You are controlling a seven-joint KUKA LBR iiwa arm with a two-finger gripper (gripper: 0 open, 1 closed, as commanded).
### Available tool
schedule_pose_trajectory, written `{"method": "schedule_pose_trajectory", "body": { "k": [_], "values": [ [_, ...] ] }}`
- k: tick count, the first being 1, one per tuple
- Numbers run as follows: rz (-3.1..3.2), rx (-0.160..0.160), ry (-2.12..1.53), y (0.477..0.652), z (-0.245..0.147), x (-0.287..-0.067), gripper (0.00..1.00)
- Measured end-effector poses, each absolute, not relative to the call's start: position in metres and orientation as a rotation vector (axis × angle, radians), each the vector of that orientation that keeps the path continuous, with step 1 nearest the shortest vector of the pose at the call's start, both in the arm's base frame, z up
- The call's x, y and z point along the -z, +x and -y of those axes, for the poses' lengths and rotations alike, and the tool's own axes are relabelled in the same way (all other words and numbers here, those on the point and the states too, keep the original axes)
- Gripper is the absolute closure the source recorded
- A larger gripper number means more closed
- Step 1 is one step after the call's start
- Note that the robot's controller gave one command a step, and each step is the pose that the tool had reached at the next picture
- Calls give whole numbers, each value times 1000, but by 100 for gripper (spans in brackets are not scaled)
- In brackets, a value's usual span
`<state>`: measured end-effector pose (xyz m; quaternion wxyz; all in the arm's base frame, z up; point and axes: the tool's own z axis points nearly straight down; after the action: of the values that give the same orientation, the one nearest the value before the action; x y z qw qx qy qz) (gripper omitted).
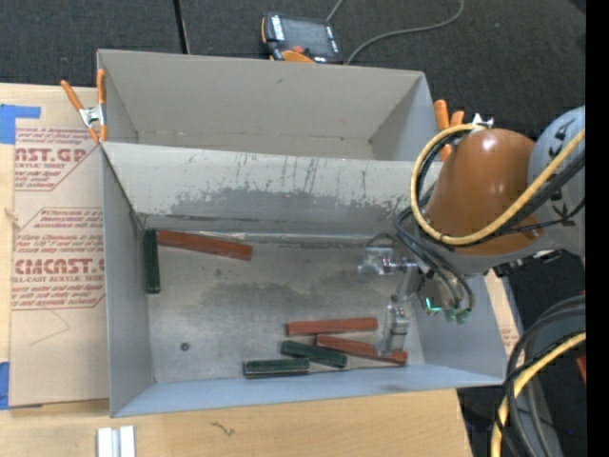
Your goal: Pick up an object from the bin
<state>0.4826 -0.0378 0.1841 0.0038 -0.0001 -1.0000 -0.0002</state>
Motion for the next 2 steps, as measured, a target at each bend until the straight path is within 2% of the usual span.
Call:
{"method": "schedule_pose_trajectory", "body": {
  "k": [1,2],
  "values": [
    [3138,1,47,486,21,-67,0],
    [3138,0,48,487,22,-72,100]
  ]
}}
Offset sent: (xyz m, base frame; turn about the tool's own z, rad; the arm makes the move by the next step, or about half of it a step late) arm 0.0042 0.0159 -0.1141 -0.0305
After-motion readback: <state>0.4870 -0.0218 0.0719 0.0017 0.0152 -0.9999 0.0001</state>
